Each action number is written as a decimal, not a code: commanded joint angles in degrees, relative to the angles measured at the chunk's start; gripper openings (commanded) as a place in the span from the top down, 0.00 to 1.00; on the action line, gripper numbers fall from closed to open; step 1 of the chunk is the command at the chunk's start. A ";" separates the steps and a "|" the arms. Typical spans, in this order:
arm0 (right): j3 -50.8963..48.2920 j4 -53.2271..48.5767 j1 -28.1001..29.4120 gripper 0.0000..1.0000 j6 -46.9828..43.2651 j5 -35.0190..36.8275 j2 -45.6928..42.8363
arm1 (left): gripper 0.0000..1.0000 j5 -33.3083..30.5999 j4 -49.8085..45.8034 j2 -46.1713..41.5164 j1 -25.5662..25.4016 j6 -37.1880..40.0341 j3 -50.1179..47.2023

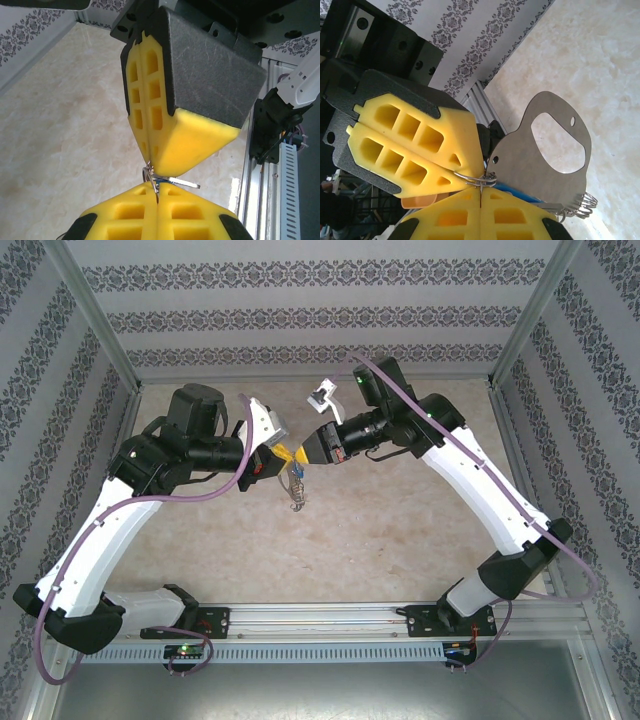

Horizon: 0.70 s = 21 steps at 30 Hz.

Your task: Put the keys on the keyring

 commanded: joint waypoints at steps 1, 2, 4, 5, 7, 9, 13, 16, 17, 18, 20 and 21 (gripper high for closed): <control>-0.05 7.76 0.12 1.00 -0.04 -2.61 -1.80 | 1.00 3.72 -0.86 0.12 -1.98 -0.27 0.34; 0.03 7.74 0.10 1.00 0.05 -2.49 -1.73 | 1.00 3.76 -0.94 0.22 -2.00 -0.17 0.32; 0.21 7.84 -0.05 1.00 0.03 -2.11 -1.96 | 1.00 3.59 -1.15 0.23 -1.98 0.06 0.38; 0.30 8.09 -0.14 1.00 0.06 -1.86 -2.15 | 1.00 3.50 -1.23 0.30 -1.98 0.12 0.31; 0.13 8.51 -0.41 1.00 -0.12 -1.35 -2.63 | 1.00 3.52 -1.27 0.31 -2.02 0.14 0.08; -0.80 9.32 -0.41 1.00 -1.20 -0.44 -3.50 | 1.00 3.66 -1.25 0.41 -1.98 0.13 -0.03; -4.48 15.26 -0.50 1.00 0.23 -0.66 -5.96 | 1.00 4.09 -1.23 0.58 -2.02 0.15 0.23; -7.32 19.18 -0.96 1.00 1.69 -1.01 -7.63 | 1.00 4.37 -1.36 0.58 -1.98 0.24 0.08; -8.20 20.27 -1.13 1.00 2.05 -1.28 -8.07 | 1.00 4.41 -1.30 0.58 -2.02 0.16 0.03; -8.93 21.19 -1.19 1.00 2.46 -1.57 -8.49 | 1.00 4.53 -1.32 0.56 -1.99 0.17 -0.03; -10.17 22.69 -1.36 1.00 3.15 -1.97 -9.05 | 1.00 4.73 -1.36 0.49 -2.02 0.19 0.09; -10.56 23.20 -1.50 1.00 3.42 -2.21 -9.18 | 1.00 4.71 -1.46 0.45 -1.98 0.29 0.15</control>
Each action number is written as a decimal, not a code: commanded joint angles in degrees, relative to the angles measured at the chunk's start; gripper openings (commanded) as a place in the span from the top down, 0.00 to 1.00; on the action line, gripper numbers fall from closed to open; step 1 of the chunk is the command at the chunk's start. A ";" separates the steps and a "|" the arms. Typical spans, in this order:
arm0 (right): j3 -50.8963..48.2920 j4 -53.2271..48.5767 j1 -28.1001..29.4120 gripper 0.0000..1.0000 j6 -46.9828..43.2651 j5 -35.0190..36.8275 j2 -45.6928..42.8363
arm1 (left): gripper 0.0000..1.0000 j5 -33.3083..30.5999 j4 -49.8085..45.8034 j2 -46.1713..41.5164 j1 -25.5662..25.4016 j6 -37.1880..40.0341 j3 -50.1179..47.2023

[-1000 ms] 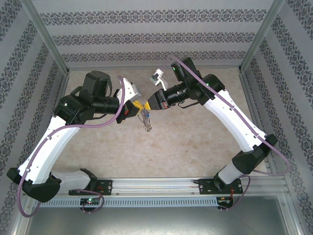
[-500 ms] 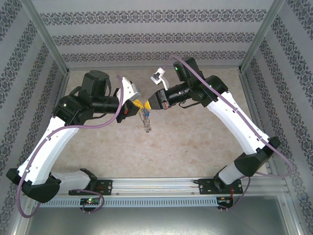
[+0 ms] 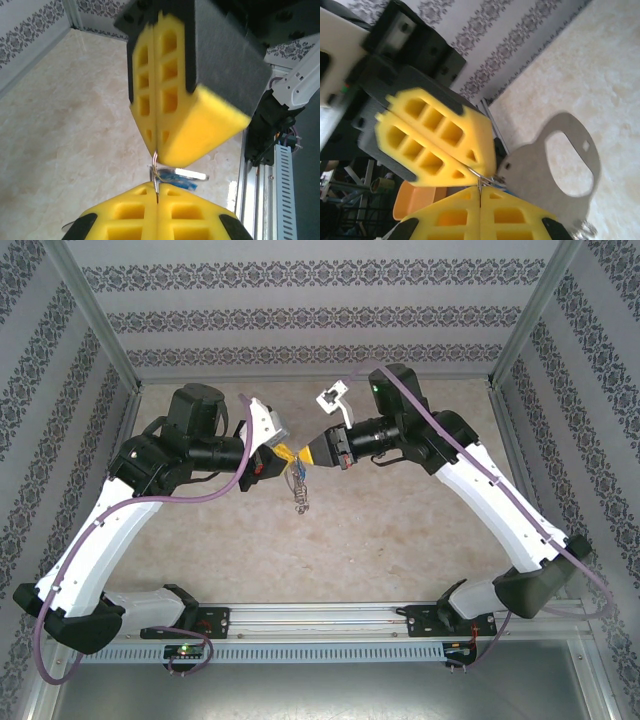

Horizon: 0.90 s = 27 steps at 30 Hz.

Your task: Put the keys on the keyring

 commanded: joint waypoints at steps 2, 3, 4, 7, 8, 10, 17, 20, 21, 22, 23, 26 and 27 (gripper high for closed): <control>-0.98 10.62 -0.90 1.00 2.30 -2.14 -1.94 | 1.00 3.18 -2.01 0.54 -1.67 0.52 0.28; -0.86 10.69 -0.97 1.00 2.48 -2.22 -1.80 | 1.00 3.17 -2.15 0.49 -1.60 0.63 0.34; -0.70 10.58 -1.01 1.00 2.53 -2.16 -1.71 | 1.00 3.09 -2.16 0.53 -1.62 0.64 0.39; 0.52 8.24 -1.04 1.00 2.23 -2.06 -0.59 | 1.00 2.92 -2.17 0.43 -1.64 0.68 0.25; 0.97 7.16 -0.98 1.00 1.90 -2.15 -0.26 | 1.00 2.95 -2.14 0.31 -1.65 0.68 0.15; 1.28 6.02 -0.91 1.00 1.53 -2.19 -0.32 | 1.00 3.00 -1.95 0.19 -1.61 0.50 -0.28; 0.65 1.93 -0.89 1.00 -1.27 -2.24 -2.63 | 1.00 2.40 -1.81 -0.49 -1.61 -0.15 -1.06; 0.18 1.47 -0.88 1.00 -1.19 -2.50 -3.16 | 1.00 1.36 -2.26 -0.83 -1.56 -0.11 -1.33; 0.08 1.47 -0.88 1.00 -0.93 -2.74 -3.33 | 1.00 0.97 -2.42 -0.88 -1.57 0.12 -1.56; 0.07 1.49 -0.87 1.00 -0.60 -3.13 -3.34 | 1.00 0.68 -2.73 -0.90 -1.53 0.29 -1.74; 0.20 1.30 -0.79 1.00 -0.47 -3.52 -3.38 | 1.00 0.52 -2.87 -0.87 -1.54 0.43 -1.83; 1.38 -2.14 -0.39 1.00 -1.74 -3.43 -2.99 | 1.00 -0.01 -2.48 -0.78 -1.56 -0.08 -1.81; 2.27 -4.86 -0.20 1.00 -3.05 -2.69 -3.03 | 1.00 -0.16 -2.31 -0.77 -1.52 -0.20 -1.71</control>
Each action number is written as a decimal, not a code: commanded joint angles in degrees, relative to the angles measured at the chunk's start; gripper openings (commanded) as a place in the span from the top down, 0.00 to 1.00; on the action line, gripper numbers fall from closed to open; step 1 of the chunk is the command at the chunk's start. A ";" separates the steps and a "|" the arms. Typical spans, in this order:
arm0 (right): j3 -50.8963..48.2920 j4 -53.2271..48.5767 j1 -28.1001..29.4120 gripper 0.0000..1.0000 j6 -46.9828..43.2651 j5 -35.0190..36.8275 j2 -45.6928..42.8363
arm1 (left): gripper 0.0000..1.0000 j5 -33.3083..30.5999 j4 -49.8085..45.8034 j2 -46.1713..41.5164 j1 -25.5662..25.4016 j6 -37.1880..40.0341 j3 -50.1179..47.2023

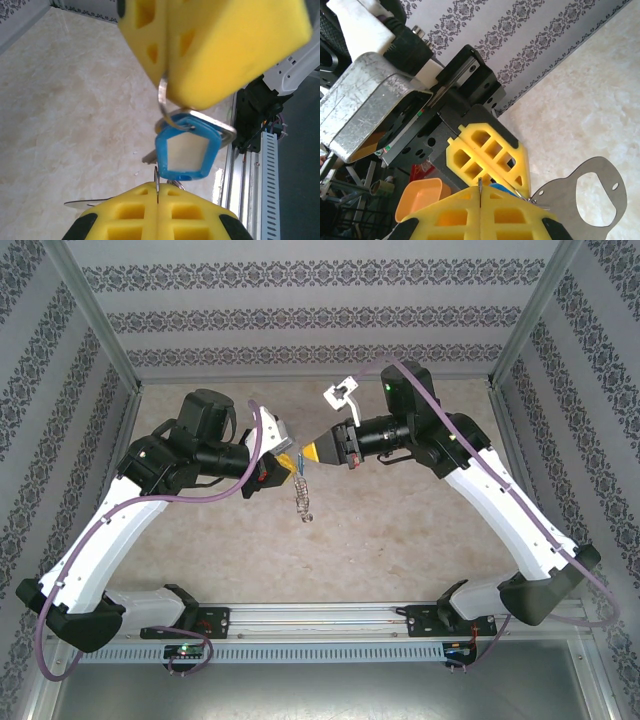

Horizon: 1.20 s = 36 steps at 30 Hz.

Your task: Put the keys on the keyring

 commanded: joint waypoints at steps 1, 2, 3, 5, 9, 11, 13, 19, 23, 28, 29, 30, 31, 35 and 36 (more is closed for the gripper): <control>3.10 -7.10 0.58 1.00 -3.73 -0.39 -1.15 | 1.00 -0.69 -0.52 -0.98 -0.50 -0.37 -0.01; 3.46 -8.24 0.50 1.00 -4.15 -0.32 -1.49 | 1.00 -0.69 -0.47 -0.90 -0.49 -0.46 -0.12; 3.54 -9.29 0.44 1.00 -4.31 -0.55 -2.06 | 1.00 -0.69 -0.42 -0.89 -0.51 -0.57 -0.20; 3.34 -10.70 0.18 1.00 -4.32 -1.68 -2.49 | 1.00 -0.45 -0.25 -0.93 -0.49 -0.66 -0.27; 4.69 -15.59 0.91 1.00 -5.95 -0.37 -0.70 | 1.00 0.19 -0.45 -0.54 -0.50 -0.21 0.40; 6.88 -19.57 1.31 1.00 -7.88 1.00 0.95 | 1.00 0.19 -0.70 -0.32 -0.57 0.19 0.33; 8.77 -21.72 1.42 1.00 -8.94 1.27 2.47 | 1.00 0.77 -0.34 -0.28 -0.58 0.03 0.25; 13.54 -26.89 1.63 1.00 -11.57 3.52 7.17 | 1.00 1.08 -0.49 -0.08 -0.62 0.30 0.77; 18.82 -32.59 2.24 1.00 -14.57 5.66 10.49 | 1.00 0.80 -0.69 -0.18 -0.67 0.56 0.89; 19.36 -31.86 2.17 1.00 -13.81 4.52 11.54 | 1.00 0.71 -1.03 -0.02 -0.71 0.93 0.93; 19.43 -31.88 2.22 1.00 -13.76 4.51 11.73 | 1.00 0.72 -0.96 0.03 -0.67 1.01 0.94; 19.49 -31.88 2.15 1.00 -13.69 4.62 11.96 | 1.00 0.72 -1.07 0.02 -0.69 1.09 0.98; 19.62 -31.73 2.18 1.00 -13.65 4.52 12.10 | 1.00 0.72 -1.10 0.10 -0.67 1.10 1.08; 20.15 -30.93 2.26 1.00 -13.06 4.02 12.55 | 1.00 0.81 -1.10 0.18 -0.72 1.27 0.95; 20.31 -30.84 2.22 1.00 -13.06 3.92 12.70 | 1.00 0.84 -1.06 0.23 -0.76 1.36 0.87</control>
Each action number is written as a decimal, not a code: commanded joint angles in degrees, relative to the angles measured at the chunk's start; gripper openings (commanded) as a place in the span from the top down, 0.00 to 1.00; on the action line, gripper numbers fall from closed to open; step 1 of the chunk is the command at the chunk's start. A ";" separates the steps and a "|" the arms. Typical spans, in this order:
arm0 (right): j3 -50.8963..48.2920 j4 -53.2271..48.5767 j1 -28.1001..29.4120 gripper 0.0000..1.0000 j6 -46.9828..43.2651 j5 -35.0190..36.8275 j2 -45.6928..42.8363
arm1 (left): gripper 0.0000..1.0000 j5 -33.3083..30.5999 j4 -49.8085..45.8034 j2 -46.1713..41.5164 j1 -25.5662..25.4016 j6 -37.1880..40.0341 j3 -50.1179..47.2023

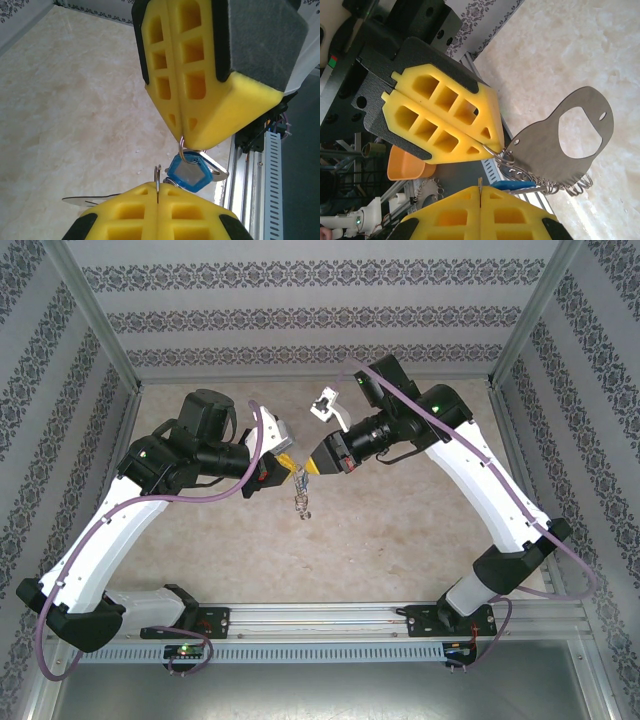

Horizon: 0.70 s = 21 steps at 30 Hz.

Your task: Put the keys on the keyring

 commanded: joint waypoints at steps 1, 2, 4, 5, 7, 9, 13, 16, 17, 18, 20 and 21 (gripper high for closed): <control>1.90 -0.22 0.56 1.00 -0.55 -0.61 1.03 | 1.00 1.37 -1.03 0.19 -0.77 1.34 0.95; 1.93 -0.22 0.60 1.00 -0.50 -0.68 1.20 | 1.00 1.37 -0.98 0.32 -0.76 1.40 0.86; 2.19 -0.20 0.60 1.00 -0.35 -0.77 1.54 | 1.00 1.38 -0.94 0.32 -0.75 1.43 0.85; 2.23 -0.26 0.57 1.00 -0.27 -0.69 1.65 | 1.00 1.33 -0.94 0.32 -0.79 1.39 0.84; 2.45 -0.35 0.55 1.00 -0.14 -0.54 2.11 | 1.00 1.37 -1.02 0.31 -0.83 1.43 1.02; 2.90 -0.57 0.59 1.00 -0.14 -0.42 2.62 | 1.00 1.52 -1.01 0.31 -0.85 1.42 1.06; 3.53 -0.92 0.58 1.00 0.00 -0.64 3.57 | 1.00 1.52 -0.92 0.33 -0.87 1.51 0.84; 3.91 -1.21 0.56 1.00 0.06 -0.51 4.03 | 1.00 1.71 -0.79 0.31 -1.01 1.43 0.94; 4.01 -1.37 0.60 1.00 0.15 -0.60 4.18 | 1.00 1.71 -0.85 0.26 -0.95 1.45 0.90; 4.18 -1.52 0.56 1.00 0.21 -0.61 4.28 | 1.00 1.73 -0.93 0.31 -0.88 1.50 0.82; 4.27 -2.10 0.59 1.00 0.22 -0.36 4.55 | 1.00 1.72 -0.92 0.31 -0.97 1.49 0.82; 4.34 -2.32 0.60 1.00 0.15 -0.25 4.63 | 1.00 1.69 -0.89 0.18 -1.01 1.52 0.83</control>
